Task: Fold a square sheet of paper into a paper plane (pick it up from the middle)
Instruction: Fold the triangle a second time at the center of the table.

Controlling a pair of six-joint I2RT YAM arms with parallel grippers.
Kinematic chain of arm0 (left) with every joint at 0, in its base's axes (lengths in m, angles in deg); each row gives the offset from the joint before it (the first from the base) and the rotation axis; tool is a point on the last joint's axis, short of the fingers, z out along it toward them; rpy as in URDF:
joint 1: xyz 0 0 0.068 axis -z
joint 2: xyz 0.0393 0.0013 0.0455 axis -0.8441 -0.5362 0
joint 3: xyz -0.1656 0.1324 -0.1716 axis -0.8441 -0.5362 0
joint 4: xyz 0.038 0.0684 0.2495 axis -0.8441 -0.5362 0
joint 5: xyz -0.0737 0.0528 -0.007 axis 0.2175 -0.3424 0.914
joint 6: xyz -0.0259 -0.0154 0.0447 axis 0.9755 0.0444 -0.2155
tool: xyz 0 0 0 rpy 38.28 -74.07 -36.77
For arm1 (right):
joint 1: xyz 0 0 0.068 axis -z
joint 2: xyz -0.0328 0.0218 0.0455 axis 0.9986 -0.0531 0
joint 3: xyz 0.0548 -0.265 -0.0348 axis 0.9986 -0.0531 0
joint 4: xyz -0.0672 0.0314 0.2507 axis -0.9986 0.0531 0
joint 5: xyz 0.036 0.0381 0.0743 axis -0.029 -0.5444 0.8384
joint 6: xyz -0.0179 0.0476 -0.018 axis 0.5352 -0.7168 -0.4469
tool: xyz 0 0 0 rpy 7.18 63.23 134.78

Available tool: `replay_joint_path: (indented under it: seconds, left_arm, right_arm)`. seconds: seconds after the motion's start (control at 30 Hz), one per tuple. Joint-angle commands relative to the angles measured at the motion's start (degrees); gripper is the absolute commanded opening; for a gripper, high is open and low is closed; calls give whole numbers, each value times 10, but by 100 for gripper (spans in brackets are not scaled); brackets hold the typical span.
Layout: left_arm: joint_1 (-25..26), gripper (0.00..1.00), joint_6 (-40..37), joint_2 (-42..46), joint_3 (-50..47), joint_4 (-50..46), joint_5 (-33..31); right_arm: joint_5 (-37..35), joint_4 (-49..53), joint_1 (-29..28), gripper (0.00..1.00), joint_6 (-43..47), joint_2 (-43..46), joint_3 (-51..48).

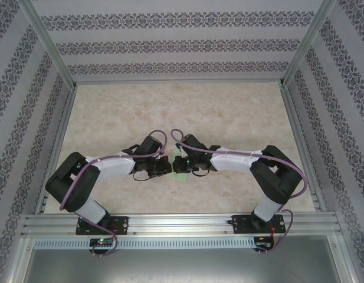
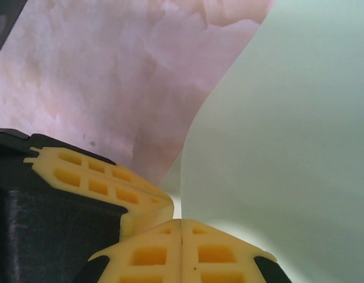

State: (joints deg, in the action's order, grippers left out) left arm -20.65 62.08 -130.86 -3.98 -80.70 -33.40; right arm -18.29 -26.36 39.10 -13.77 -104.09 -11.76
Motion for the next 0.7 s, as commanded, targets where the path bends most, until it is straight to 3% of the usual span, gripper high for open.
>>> replay_joint_path:
  seconds: [0.0, 0.43, 0.67]
  left_arm:
    - [8, 0, 3, -14, -8, 12, -20]
    - [10, 0, -36, -43, -5, -39, -46]
    - [11, 0, -48, -42, 5, -51, -50]
  right_arm:
    - [-2, -15, 4, 0, 0, 10, -10]
    - [10, 10, 33, 0, 33, 24, -20]
    - [50, 36, 63, 0, 79, 36, -24]
